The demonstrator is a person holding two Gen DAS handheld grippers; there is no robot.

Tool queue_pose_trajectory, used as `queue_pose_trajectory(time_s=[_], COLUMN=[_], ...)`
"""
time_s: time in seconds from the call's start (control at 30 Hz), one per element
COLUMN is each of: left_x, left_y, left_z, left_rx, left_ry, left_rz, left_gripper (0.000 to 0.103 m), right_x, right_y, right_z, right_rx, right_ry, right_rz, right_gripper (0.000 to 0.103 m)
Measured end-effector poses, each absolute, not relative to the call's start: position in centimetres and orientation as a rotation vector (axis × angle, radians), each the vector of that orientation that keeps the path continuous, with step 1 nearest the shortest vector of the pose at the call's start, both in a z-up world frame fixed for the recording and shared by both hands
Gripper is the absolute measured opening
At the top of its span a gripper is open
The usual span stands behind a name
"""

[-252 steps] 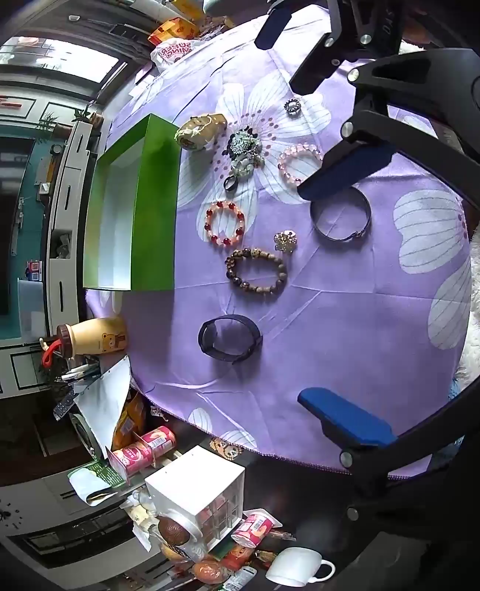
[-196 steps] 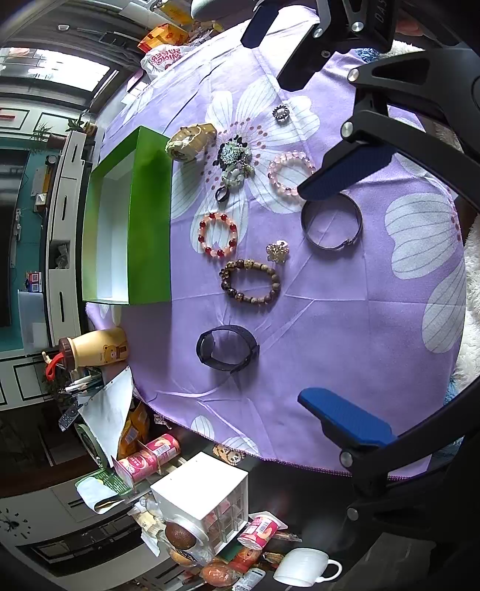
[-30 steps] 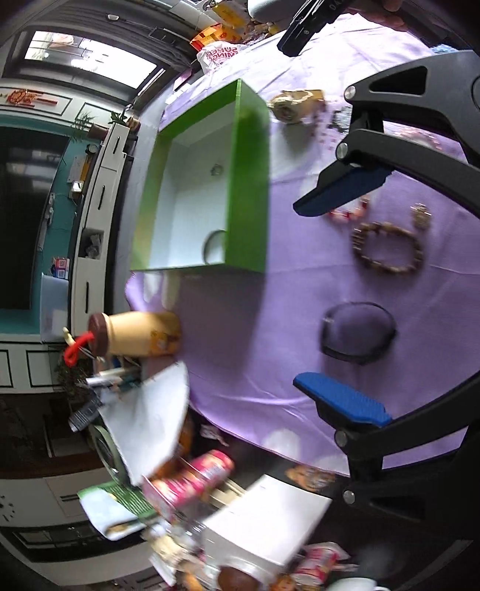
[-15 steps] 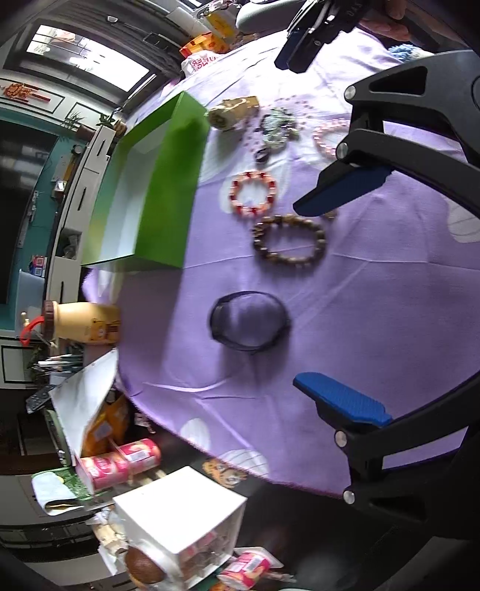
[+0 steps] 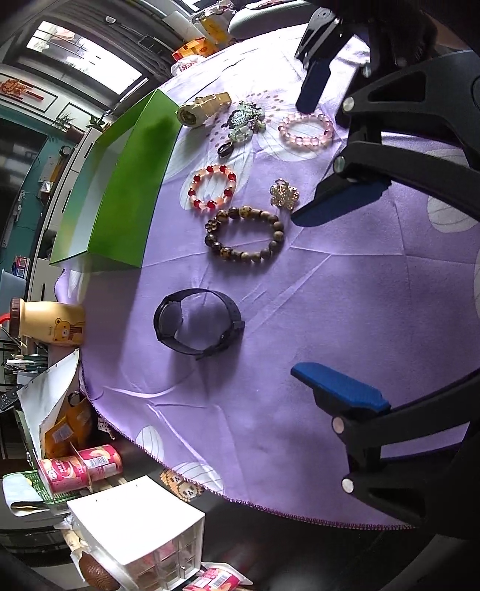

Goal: Organize jewelry
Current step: 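Grasp the gold charm with the right tool while the left tool grasps the wooden bead bracelet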

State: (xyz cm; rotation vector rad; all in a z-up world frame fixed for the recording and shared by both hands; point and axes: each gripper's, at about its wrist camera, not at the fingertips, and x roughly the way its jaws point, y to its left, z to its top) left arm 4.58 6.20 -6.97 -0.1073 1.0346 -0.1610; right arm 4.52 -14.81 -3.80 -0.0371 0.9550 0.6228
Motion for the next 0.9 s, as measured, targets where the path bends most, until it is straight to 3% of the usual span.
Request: queue_pose_trajectory(time_s=[0.3,0.33,0.4,0.73,0.9], left_x=[5.3,5.4,5.7,7.7,8.9], left_y=[7.0,7.0,6.8,3.8,2.7], left_z=[-7.4,-7.4,-7.5,-8.4,-9.1], left_rx=[-0.115,-0.115,-0.116,-0.085,-0.063], left_ry=[1.025,1.023,1.024,1.045,1.036], left_rz=[-0.190,-0.197,-0.214,-0.298,-0.296], left_gripper=[0.067,0.066,0.063,0.041,0.035], right_x=[8.0,8.3,8.8,8.2,7.7], right_y=[-10.1,-9.9,-9.3,-13.0,-15.8], right_z=[-5.8,-6.0,-6.4,-4.9,-3.9], right_rx=[-0.159,-0.167,-0.188,-0.122,-0.055], right_ry=[0.940,0.938,0.944,0.912,0.897], right_rz=[0.676,0.679,0.686,0.618,0.597], right_gripper=[0.043,0.041,0.022,0.022,0.022])
